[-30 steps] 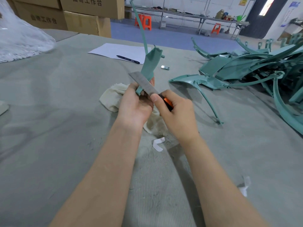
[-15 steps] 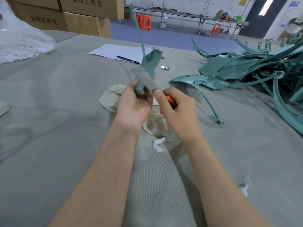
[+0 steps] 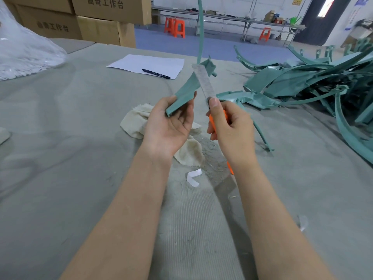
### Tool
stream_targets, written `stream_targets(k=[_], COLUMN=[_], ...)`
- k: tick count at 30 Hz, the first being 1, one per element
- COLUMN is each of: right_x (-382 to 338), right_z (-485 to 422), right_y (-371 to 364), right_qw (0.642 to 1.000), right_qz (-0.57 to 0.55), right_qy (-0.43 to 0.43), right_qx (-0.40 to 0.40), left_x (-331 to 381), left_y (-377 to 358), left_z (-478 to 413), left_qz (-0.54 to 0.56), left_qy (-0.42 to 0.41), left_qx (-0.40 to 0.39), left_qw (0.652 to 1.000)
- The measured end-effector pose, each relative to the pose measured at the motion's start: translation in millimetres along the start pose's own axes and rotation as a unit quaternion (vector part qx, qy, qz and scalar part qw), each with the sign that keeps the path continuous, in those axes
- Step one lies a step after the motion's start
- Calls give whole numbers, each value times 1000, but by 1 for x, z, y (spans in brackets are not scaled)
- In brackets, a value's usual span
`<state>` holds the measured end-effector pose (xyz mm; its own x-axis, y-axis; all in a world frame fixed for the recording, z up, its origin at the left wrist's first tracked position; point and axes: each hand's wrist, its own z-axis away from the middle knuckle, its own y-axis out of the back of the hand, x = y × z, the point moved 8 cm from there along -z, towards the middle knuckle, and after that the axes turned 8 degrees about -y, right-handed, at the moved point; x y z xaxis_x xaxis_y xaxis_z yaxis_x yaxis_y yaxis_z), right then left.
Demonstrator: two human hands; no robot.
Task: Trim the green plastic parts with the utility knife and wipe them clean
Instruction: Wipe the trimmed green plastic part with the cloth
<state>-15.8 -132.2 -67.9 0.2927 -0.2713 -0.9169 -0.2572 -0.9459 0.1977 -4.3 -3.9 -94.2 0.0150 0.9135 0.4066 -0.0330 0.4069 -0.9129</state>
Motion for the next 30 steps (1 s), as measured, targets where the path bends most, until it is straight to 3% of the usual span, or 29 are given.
stream_targets(k=[9, 30], right_x=[2, -3], right_z=[-1, 8], right_y=[-1, -23], right_qw=[1000, 993], right_qz=[3, -17], right_qy=[-6, 10], right_qx=[6, -120], left_x=[-3, 1], left_y=[-3, 0], left_z=[2, -3], left_qz=[-15, 22], left_qy=[17, -1], left_qx=[-21, 6], left_qw=[1000, 1000])
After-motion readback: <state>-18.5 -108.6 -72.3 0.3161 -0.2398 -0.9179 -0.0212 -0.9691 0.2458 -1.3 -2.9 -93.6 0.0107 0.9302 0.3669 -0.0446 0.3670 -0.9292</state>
